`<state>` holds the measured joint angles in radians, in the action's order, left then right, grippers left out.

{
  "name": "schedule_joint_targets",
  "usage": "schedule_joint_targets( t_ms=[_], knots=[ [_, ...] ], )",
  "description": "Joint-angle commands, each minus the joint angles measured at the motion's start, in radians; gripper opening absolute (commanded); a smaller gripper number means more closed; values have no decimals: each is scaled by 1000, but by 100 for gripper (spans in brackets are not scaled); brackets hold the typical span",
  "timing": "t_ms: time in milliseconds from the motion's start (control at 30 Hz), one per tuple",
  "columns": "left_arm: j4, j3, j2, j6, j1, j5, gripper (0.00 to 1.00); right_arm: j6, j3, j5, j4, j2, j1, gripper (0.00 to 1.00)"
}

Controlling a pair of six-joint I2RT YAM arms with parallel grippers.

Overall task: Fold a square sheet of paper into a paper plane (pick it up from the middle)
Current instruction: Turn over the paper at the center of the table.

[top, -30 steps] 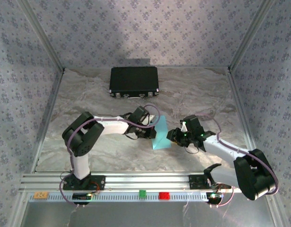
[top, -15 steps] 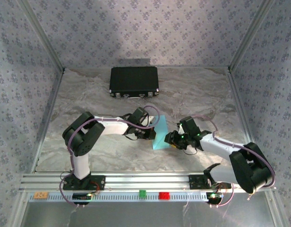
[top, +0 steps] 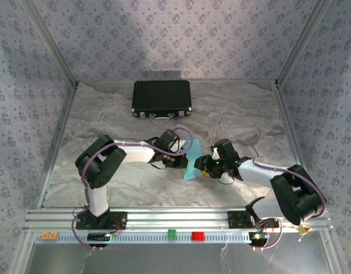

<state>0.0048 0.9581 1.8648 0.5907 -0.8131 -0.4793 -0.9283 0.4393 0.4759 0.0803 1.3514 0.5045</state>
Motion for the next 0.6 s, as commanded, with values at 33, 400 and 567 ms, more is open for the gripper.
schedule_joint_targets(
  t_ms=[33, 400, 567],
  knots=[
    [-22, -20, 21, -22, 2, 2, 3, -17, 26, 38, 61, 37, -15, 52],
    [-16, -21, 15, -12, 1, -4, 3, 32, 78, 65, 61, 84, -64, 51],
    [-8, -21, 17, -9, 2, -5, 3, 55, 80, 105, 95, 97, -94, 50]
  ],
)
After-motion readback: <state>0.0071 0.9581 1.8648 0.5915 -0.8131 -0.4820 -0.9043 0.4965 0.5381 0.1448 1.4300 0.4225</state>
